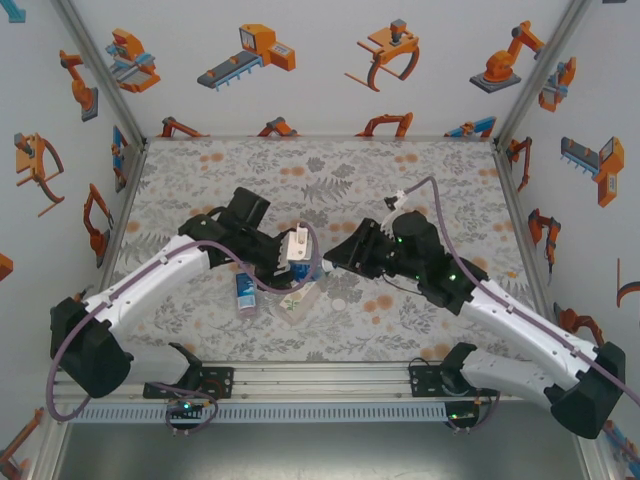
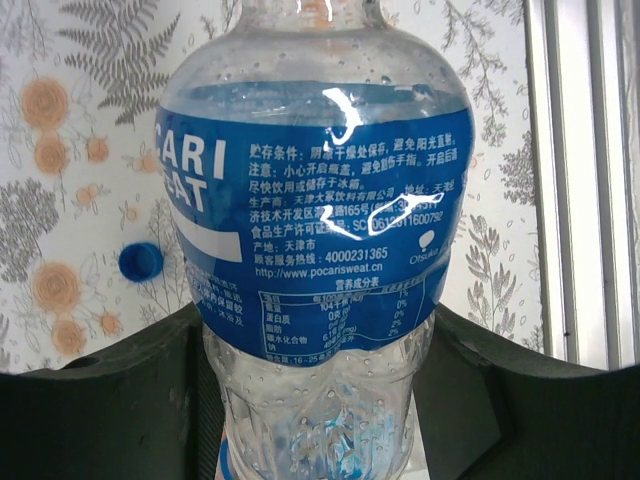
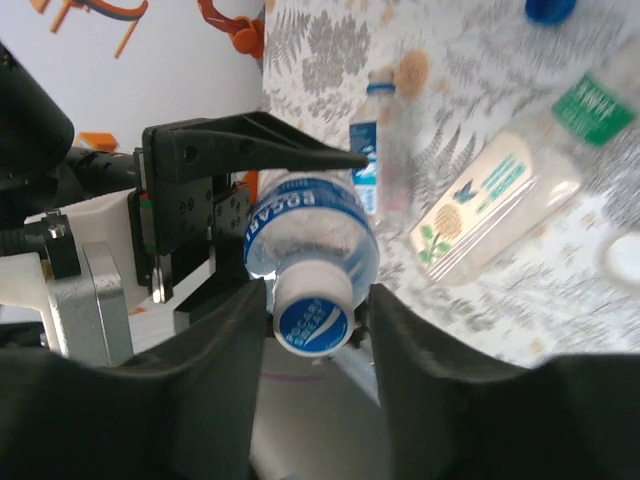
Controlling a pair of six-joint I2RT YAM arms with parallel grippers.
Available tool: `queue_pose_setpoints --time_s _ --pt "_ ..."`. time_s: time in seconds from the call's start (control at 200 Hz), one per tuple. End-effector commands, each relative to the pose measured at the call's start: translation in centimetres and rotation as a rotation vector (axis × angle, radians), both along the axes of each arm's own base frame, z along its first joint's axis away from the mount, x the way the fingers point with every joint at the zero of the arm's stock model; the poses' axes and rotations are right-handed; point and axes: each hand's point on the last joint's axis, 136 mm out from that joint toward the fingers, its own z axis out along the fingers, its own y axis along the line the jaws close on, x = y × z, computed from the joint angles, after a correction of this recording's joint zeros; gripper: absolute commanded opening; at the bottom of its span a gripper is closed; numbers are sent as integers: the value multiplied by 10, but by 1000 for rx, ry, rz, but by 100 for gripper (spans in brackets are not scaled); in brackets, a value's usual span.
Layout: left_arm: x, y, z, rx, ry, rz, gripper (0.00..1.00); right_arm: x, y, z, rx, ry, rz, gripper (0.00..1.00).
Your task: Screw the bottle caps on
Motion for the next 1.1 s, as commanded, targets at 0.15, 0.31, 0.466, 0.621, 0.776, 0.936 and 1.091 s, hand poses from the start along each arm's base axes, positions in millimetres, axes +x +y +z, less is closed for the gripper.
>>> queue_pose_setpoints --time_s 0.15,0.31,0.466,0.621,0.776,0.936,1.091 --pt "-13 -5 9 -92 -37 -61 0 -29 -2 56 -260 -698 349 59" --pt "-15 -8 8 -110 -31 -63 0 -68 7 62 -318 -1078 652 59" --pt "-17 -9 11 -124 -25 -70 0 -88 13 49 -360 -1293 854 58" --pt "-20 -8 10 -125 -26 -76 0 -82 19 44 -377 -1321 875 56" --pt "-24 -8 11 -132 -26 -98 0 -79 26 43 -346 -1319 877 49" --pt "-26 -8 10 -128 -19 -104 0 -76 28 42 -336 -1319 850 45" --pt "-28 -8 12 -132 -21 -110 0 -76 29 43 -320 -1315 839 43"
